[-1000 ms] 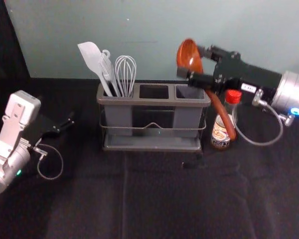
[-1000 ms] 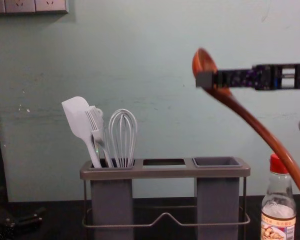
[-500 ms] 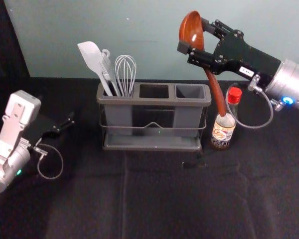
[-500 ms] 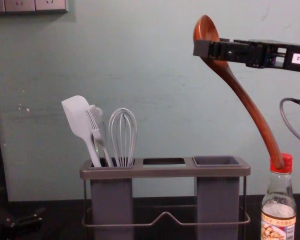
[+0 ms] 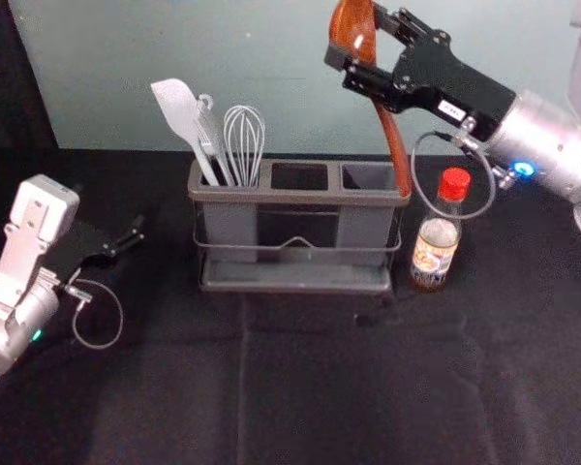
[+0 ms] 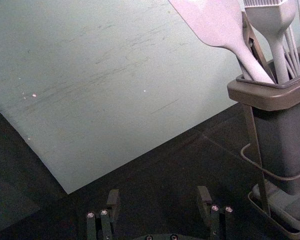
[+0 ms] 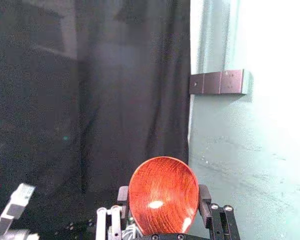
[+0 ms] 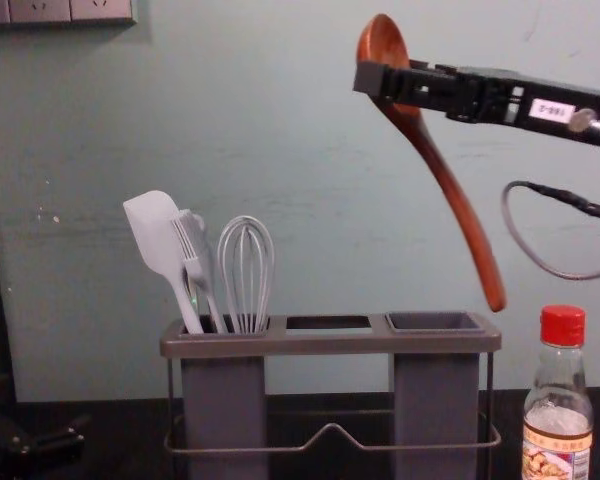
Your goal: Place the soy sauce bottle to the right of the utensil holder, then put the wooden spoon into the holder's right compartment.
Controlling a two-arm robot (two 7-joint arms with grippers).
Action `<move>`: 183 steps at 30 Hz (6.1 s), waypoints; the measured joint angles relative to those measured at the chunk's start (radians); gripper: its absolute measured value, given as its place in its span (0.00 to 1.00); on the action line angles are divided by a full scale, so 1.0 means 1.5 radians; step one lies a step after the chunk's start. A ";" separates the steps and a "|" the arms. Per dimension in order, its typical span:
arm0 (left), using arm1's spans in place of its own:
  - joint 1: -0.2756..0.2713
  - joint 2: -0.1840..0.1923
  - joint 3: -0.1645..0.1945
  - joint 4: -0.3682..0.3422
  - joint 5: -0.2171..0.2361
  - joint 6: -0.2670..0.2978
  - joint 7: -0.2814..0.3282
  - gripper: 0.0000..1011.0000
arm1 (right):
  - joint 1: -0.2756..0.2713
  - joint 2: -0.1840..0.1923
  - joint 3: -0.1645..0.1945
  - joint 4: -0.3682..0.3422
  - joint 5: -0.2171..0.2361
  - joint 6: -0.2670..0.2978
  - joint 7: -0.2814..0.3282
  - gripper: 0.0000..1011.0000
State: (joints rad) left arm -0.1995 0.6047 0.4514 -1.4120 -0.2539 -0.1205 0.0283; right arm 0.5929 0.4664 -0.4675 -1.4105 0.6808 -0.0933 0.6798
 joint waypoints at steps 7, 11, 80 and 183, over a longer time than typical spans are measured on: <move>0.000 0.000 0.000 0.000 0.000 0.000 0.000 0.99 | 0.042 -0.049 -0.006 0.096 0.001 -0.021 0.020 0.83; 0.000 0.000 0.000 0.000 0.000 0.000 0.000 0.99 | 0.065 -0.072 -0.011 0.145 -0.006 -0.038 0.032 0.83; 0.000 0.000 0.000 0.000 0.000 0.000 0.000 0.99 | 0.042 -0.119 0.005 0.297 -0.028 -0.081 0.106 0.83; 0.000 0.000 0.000 0.000 0.000 0.000 0.000 0.99 | -0.301 0.162 0.169 -0.182 0.100 0.205 -0.217 0.99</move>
State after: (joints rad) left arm -0.1995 0.6047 0.4513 -1.4120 -0.2539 -0.1206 0.0283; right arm 0.1412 0.7099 -0.2146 -1.6841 0.8311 0.2144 0.3539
